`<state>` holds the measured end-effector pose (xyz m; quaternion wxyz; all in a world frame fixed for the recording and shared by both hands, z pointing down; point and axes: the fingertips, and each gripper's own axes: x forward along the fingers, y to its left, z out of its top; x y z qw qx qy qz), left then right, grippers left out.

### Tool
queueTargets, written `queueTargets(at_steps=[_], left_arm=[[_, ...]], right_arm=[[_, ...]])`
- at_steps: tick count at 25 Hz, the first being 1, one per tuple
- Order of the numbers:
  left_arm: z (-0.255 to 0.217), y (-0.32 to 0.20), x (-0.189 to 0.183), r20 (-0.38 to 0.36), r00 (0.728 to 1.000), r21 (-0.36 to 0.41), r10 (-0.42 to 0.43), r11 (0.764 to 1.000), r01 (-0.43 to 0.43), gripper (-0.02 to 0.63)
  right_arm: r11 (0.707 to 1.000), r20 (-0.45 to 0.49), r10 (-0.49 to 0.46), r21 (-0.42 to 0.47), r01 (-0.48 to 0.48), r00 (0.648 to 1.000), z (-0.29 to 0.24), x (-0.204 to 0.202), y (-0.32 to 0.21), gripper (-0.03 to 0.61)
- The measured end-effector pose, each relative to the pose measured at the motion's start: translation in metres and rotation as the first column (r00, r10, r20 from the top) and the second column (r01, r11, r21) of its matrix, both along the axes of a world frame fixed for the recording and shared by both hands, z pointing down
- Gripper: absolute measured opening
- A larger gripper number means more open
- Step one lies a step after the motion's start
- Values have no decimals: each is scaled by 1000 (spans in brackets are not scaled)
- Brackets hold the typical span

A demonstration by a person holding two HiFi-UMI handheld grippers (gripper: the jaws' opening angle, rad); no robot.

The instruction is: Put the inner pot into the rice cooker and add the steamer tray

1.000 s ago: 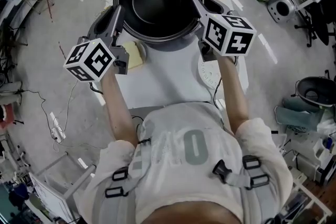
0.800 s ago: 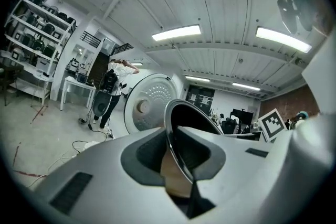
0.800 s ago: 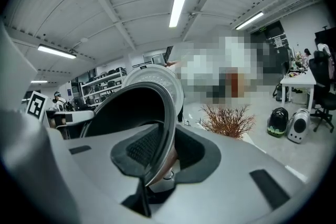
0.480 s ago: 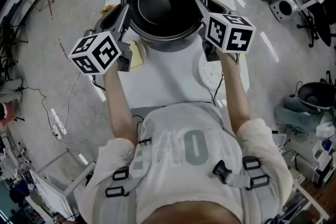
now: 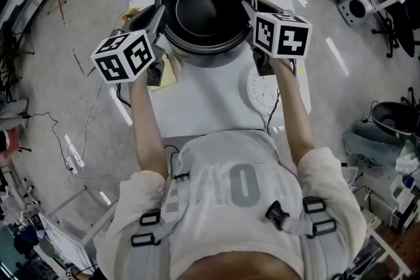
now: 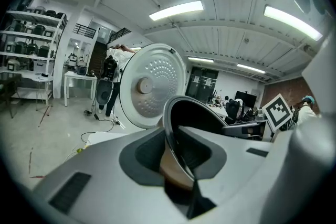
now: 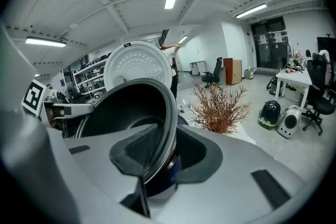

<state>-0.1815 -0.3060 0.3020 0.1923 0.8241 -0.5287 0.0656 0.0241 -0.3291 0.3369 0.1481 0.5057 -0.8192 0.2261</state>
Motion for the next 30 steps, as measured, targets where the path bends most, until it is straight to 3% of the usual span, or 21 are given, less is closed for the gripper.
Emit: queueTargets(at_steps=[12,18,22,27,30], left_arm=[[39,-19,0,66,997,-110,27,994,-20,89],[61,-24,-5,86,996,-156,28,988,-14,91],[71,-28,-6,66,997,-176,25,984,-13,94],[87,-32,-9,131,991,-201,10,979,17,100],[92,-35,-11,118,993,-205,2,978,23,100]], right_arm=[[996,-94,-52,-82,44,994,33,-2,-15,135],[995,-182,-84,-60,74,980,48,-7,-20,137],[995,-177,-85,-66,74,981,56,-7,-22,138],[996,-180,-82,-57,73,980,58,-9,-27,141],[997,-220,-77,-37,71,972,61,-12,-31,140]])
